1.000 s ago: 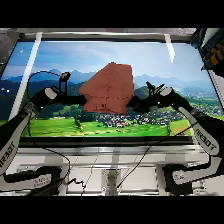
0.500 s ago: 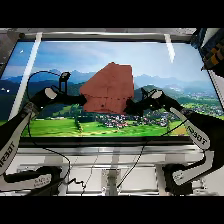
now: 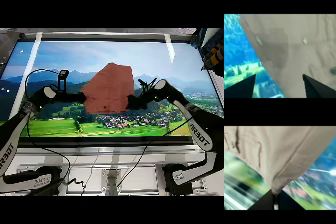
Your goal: Fold the clothes and pants, and hang the long-sleeved shirts on hangers.
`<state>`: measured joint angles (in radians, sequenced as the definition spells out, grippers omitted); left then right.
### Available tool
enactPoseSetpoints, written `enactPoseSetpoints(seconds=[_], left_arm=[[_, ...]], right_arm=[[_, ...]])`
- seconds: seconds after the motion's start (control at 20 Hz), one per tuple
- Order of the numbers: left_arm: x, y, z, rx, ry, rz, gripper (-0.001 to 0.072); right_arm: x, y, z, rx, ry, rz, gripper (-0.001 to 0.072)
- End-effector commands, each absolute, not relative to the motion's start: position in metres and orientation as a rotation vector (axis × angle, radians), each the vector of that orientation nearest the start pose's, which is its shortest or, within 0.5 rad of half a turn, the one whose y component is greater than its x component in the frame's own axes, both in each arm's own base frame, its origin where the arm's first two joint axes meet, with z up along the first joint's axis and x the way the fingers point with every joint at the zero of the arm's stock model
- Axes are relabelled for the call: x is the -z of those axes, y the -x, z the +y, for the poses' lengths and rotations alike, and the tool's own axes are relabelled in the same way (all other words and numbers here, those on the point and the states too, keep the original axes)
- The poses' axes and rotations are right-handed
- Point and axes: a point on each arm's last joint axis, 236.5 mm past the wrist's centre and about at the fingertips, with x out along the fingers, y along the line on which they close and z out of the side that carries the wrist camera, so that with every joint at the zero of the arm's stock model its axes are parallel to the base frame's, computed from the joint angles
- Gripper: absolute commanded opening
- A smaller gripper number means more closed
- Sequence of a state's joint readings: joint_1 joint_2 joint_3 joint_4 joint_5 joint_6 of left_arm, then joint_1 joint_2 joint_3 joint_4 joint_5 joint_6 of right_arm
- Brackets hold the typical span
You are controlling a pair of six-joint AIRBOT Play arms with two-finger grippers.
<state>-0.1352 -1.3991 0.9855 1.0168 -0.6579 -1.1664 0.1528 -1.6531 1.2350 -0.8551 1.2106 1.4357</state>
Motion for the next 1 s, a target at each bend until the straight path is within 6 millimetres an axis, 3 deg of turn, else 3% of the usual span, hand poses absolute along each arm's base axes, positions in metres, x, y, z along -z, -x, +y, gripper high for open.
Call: enactPoseSetpoints(seconds=[0.0,0.2,0.4,0.5,0.7,0.95], left_arm=[[0.024,-0.436,-0.134,0.396,0.137,0.962,0.0698],[0.007,-0.437,-0.137,0.403,0.158,0.925,0.0697],[0.001,-0.426,-0.165,0.459,0.283,0.959,0.0697],[0.007,-0.409,-0.186,0.512,0.303,1.021,0.0696],[0.049,-0.373,-0.231,0.601,0.288,1.189,0.0689],[0.078,-0.362,-0.281,0.68,0.376,1.225,0.0674]], right_arm=[[0.035,-0.341,0.158,-0.608,-0.315,1.649,0.002],[0.003,-0.296,0.115,-0.739,-0.146,1.734,0.0021],[0.004,-0.293,0.061,-0.581,-0.017,1.756,0.0021],[0.006,-0.295,0.046,-0.539,-0.015,1.757,0.0021],[0.007,-0.3,0.041,-0.53,-0.02,1.735,0.0021],[0.007,-0.3,0.041,-0.533,-0.02,1.734,0.0021]])
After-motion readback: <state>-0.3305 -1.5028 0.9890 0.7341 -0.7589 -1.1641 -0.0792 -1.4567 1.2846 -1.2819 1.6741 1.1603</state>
